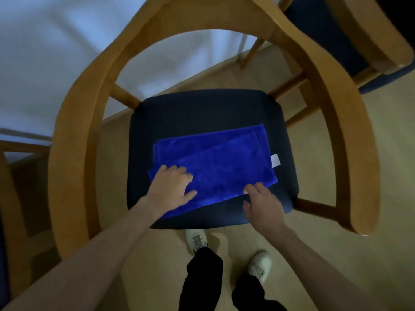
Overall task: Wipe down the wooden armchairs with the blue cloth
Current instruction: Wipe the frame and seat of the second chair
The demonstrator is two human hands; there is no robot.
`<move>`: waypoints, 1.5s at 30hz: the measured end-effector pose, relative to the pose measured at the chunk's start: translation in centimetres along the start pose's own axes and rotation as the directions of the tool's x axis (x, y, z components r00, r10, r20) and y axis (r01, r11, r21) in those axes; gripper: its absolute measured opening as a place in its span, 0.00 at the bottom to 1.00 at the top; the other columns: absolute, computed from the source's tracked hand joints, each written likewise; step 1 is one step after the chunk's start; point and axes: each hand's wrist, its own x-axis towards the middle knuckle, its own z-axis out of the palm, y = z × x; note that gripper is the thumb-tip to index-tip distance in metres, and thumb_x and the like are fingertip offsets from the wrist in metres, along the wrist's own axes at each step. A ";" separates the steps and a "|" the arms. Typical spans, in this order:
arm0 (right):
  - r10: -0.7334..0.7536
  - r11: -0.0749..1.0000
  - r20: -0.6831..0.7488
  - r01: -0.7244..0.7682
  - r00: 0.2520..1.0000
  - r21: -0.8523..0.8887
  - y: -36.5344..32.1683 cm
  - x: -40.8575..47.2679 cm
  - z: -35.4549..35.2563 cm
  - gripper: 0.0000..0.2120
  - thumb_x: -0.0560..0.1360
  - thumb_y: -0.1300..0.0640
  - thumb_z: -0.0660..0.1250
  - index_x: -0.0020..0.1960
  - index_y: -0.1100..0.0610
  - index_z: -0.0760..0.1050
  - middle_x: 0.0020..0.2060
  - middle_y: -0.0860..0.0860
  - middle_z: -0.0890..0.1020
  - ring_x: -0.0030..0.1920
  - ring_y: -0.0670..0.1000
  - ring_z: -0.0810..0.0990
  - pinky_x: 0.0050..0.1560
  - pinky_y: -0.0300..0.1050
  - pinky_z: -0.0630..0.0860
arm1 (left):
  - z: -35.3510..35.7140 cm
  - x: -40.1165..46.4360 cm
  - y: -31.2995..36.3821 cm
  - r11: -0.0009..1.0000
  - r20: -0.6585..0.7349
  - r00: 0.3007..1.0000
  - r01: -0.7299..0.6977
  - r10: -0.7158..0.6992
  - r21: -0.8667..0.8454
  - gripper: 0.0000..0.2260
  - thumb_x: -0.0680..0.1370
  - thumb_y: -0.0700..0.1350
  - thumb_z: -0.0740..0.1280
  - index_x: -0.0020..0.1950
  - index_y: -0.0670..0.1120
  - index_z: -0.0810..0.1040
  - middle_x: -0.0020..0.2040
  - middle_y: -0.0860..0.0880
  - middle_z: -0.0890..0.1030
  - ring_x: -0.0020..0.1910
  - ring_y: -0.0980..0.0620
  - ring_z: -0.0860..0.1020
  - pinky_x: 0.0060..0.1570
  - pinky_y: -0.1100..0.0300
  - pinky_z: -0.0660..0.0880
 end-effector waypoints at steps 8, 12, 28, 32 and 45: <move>0.520 0.064 0.581 -0.707 0.626 0.705 -6.0 0.9 4.1 0.15 0.72 0.45 0.74 0.35 0.55 0.79 0.30 0.50 0.84 0.39 0.52 0.84 0.47 0.51 0.82 | -2.3 10.5 0.6 0.991 0.116 0.990 0.096 -0.085 -0.091 0.51 0.67 0.62 0.75 0.79 0.45 0.48 0.77 0.43 0.55 0.76 0.42 0.56 0.71 0.43 0.59; 0.471 -0.284 0.681 -0.634 0.561 0.719 -6.3 0.7 4.5 0.12 0.69 0.51 0.78 0.48 0.55 0.80 0.41 0.51 0.84 0.41 0.47 0.83 0.36 0.39 0.78 | -2.7 12.4 1.9 0.992 0.106 0.987 0.127 -0.123 -0.028 0.41 0.64 0.61 0.77 0.69 0.44 0.62 0.55 0.48 0.75 0.56 0.46 0.74 0.61 0.44 0.66; 0.581 0.018 0.156 -0.205 0.799 0.979 -5.7 9.6 -14.5 0.17 0.77 0.56 0.68 0.62 0.46 0.67 0.37 0.42 0.78 0.33 0.42 0.79 0.31 0.37 0.75 | -17.5 13.3 -2.5 0.188 0.094 0.992 0.109 -0.084 -0.976 0.27 0.70 0.36 0.76 0.62 0.58 0.74 0.55 0.46 0.81 0.51 0.50 0.83 0.48 0.54 0.81; 0.457 0.291 -0.020 -0.128 0.889 0.948 -5.4 11.2 -17.2 0.15 0.77 0.55 0.67 0.60 0.40 0.72 0.38 0.30 0.79 0.38 0.39 0.80 0.34 0.37 0.78 | -18.7 12.6 -2.9 0.427 -0.111 0.983 -0.039 -0.146 -0.903 0.25 0.68 0.38 0.76 0.58 0.60 0.77 0.59 0.60 0.75 0.58 0.58 0.77 0.56 0.58 0.77; 0.180 0.882 0.209 -0.252 0.961 0.399 -0.8 3.5 -2.4 0.26 0.70 0.60 0.74 0.65 0.49 0.70 0.58 0.48 0.76 0.55 0.47 0.76 0.51 0.37 0.71 | 1.9 1.6 3.5 0.797 -0.003 0.965 0.215 -0.263 -0.565 0.28 0.70 0.39 0.75 0.66 0.52 0.68 0.59 0.53 0.64 0.57 0.56 0.71 0.59 0.65 0.70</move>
